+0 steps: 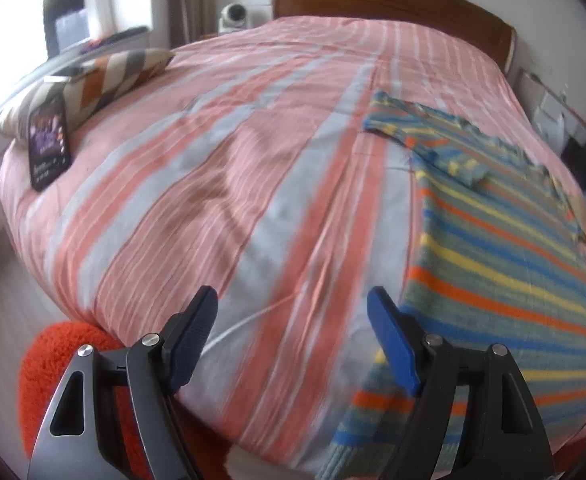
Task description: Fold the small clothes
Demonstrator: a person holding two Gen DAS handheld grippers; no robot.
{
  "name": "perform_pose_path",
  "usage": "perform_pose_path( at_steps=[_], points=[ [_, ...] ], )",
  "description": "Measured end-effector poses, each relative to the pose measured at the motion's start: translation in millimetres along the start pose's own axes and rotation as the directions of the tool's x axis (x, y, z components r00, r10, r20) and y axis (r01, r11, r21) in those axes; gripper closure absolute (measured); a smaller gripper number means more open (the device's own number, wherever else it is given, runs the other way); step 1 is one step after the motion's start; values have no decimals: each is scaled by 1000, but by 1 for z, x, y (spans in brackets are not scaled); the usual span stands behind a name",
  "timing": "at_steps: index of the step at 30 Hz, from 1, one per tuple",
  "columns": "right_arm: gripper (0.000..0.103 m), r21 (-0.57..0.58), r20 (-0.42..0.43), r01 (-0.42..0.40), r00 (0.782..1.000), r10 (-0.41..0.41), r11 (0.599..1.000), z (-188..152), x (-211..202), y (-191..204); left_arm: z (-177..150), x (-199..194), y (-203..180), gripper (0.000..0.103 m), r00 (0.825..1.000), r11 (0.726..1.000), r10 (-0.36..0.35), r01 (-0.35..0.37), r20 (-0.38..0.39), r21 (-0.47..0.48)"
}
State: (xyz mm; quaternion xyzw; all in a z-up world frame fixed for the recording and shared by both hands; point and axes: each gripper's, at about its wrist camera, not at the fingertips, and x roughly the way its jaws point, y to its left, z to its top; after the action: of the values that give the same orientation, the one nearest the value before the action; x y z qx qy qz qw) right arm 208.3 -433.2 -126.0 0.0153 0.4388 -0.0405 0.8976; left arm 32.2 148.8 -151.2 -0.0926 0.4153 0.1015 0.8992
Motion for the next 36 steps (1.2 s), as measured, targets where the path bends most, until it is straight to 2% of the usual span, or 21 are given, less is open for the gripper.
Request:
perform_pose_path(
  at_steps=[2,4,7,11,18,22,26,29,31,32,34,36],
  points=[
    [96,130,14,82,996,-84,988,1,-19,-61,0,9,-3,24,1000,1000,0,0,-30,-7],
    [96,218,-24,131,991,-129,967,-8,-28,-110,-1,18,-10,24,998,1000,-10,10,-56,-1],
    [97,256,-81,106,993,-88,961,-34,-24,-139,-4,21,-23,24,998,999,-9,11,-59,35],
    [97,291,-132,95,990,-59,952,-52,-1,-142,-9,20,-30,24,998,996,22,-18,-50,86],
    [96,380,-96,49,995,-14,924,-70,0,-151,-9,21,-17,24,998,998,33,-30,-62,47],
    [95,385,-88,45,996,-12,922,-74,-5,-150,-11,19,-25,24,998,995,45,-41,-44,90],
    [94,380,-97,84,994,-51,921,-82,-18,-155,-12,15,-27,21,999,994,44,-41,-30,100],
    [82,424,-100,118,991,-83,898,-88,-32,-163,-11,15,-25,21,999,996,35,-32,-30,89],
    [61,428,-88,169,985,-146,888,-86,-45,-163,-10,15,-23,17,999,996,33,-30,-29,80],
    [55,424,-75,191,982,-176,885,-84,-52,-161,-9,15,-23,15,999,997,34,-31,-28,74],
    [54,403,-14,189,980,-201,895,-74,-69,-153,-9,16,-23,12,999,997,40,-38,-23,68],
    [54,356,43,119,989,-144,927,-58,-77,-137,-9,16,-25,12,999,996,42,-41,-17,74]
  ],
)
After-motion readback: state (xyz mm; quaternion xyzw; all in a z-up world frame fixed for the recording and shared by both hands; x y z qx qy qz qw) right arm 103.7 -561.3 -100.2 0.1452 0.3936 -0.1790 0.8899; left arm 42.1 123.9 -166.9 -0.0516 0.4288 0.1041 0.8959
